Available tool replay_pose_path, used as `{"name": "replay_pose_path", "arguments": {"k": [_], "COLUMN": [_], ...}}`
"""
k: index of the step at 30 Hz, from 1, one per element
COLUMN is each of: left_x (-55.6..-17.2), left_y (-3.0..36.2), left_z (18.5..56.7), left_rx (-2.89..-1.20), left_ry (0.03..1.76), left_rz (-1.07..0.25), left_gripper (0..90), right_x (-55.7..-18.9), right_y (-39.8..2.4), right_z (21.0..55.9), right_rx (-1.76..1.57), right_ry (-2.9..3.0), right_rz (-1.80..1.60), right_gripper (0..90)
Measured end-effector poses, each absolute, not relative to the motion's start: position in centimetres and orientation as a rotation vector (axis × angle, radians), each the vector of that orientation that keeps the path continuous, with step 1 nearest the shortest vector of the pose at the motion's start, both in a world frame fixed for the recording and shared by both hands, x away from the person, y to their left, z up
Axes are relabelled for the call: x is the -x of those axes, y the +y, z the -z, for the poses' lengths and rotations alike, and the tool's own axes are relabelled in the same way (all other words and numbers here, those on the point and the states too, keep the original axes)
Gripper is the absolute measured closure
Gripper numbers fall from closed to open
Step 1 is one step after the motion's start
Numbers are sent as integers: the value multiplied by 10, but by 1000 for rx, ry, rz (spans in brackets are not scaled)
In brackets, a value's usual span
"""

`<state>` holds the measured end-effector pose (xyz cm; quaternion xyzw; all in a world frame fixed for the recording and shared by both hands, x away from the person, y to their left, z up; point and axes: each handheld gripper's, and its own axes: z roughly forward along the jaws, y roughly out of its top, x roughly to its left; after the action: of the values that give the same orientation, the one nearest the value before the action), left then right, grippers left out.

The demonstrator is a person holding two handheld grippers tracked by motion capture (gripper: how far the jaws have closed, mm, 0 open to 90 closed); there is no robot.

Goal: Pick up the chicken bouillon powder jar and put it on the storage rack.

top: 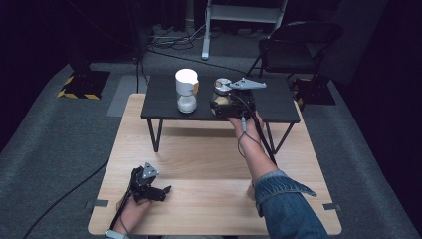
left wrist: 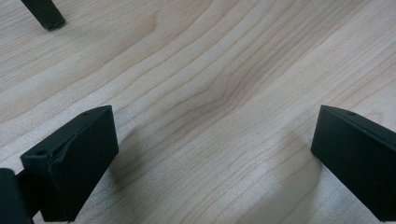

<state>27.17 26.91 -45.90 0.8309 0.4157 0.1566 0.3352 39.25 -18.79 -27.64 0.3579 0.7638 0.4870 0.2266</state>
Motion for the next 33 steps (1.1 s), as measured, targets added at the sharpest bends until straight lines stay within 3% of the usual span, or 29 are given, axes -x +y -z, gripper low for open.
{"name": "replay_pose_path", "arguments": {"k": [11, 33], "left_x": [-272, -272], "left_y": [269, 269], "left_z": [459, 459], "left_rx": [-2168, -2168], "left_ry": [1084, 1084], "left_rz": [-408, -409], "left_gripper": [6, 6], "right_x": [-357, -290], "right_y": [-230, -303], "right_z": [286, 314], "right_rx": [-944, -940], "right_ry": [2052, 2009], "right_rz": [-1375, -1351], "right_gripper": [56, 48]}}
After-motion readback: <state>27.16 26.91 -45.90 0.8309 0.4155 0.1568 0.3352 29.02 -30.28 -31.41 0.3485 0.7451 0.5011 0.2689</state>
